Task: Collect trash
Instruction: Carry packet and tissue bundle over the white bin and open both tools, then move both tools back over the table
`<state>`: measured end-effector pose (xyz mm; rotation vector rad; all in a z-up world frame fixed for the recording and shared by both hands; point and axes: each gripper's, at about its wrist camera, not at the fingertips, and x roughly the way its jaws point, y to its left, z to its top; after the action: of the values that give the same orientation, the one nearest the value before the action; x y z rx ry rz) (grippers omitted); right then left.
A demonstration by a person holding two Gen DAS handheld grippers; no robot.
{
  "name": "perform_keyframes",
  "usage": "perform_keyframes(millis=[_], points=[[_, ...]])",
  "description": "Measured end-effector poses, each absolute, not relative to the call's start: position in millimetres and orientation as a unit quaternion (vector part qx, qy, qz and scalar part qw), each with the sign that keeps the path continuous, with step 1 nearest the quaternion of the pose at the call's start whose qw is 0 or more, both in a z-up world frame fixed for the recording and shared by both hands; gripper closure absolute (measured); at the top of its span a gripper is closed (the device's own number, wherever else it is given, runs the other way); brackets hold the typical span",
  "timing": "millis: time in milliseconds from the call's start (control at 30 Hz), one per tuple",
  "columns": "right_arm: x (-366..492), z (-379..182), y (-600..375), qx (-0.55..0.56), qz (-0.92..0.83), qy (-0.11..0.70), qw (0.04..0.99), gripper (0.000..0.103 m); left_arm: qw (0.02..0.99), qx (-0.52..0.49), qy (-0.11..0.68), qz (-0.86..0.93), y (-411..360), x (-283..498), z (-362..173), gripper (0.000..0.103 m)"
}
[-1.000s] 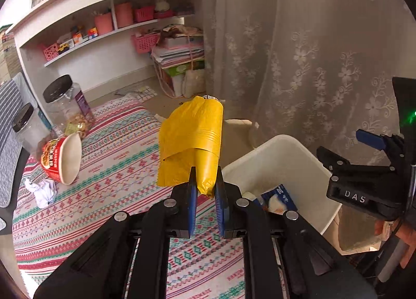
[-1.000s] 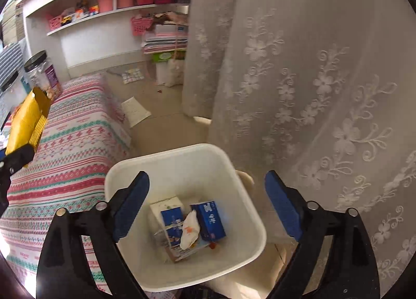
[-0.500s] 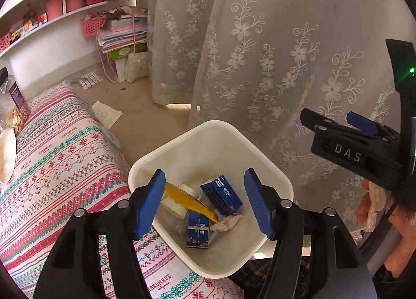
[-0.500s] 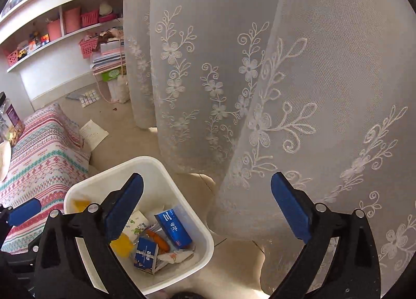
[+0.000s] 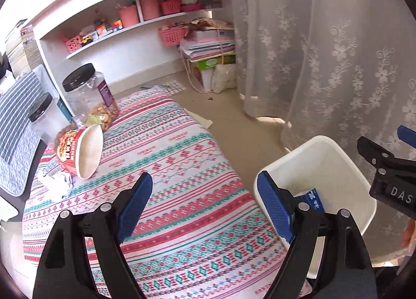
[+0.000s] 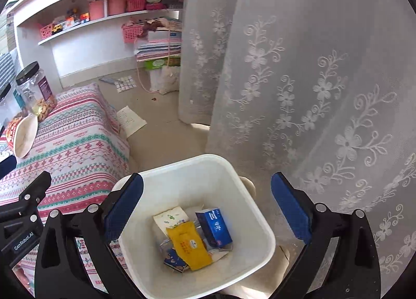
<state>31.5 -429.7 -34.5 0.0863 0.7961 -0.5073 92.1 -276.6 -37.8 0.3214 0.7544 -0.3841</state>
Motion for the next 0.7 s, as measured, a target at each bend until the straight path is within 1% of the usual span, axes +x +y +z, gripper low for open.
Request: perform_keyframes(millis=[300, 367, 700], points=[[73, -39, -357, -0.007, -0.185, 0.393, 0.901, 0.008, 0.912, 0.156, 0.366, -0.098, -210, 129, -37, 0.021], [80, -41, -343, -0.011, -0.172, 0.396, 0.902, 0.007, 0.913, 0.162, 0.367, -0.072, -193, 138, -40, 0.019], [109, -53, -294, -0.014, -0.127, 0.412, 0.902, 0.007, 0.907, 0.137, 0.398, 0.018, -110, 191, -61, 0.018]])
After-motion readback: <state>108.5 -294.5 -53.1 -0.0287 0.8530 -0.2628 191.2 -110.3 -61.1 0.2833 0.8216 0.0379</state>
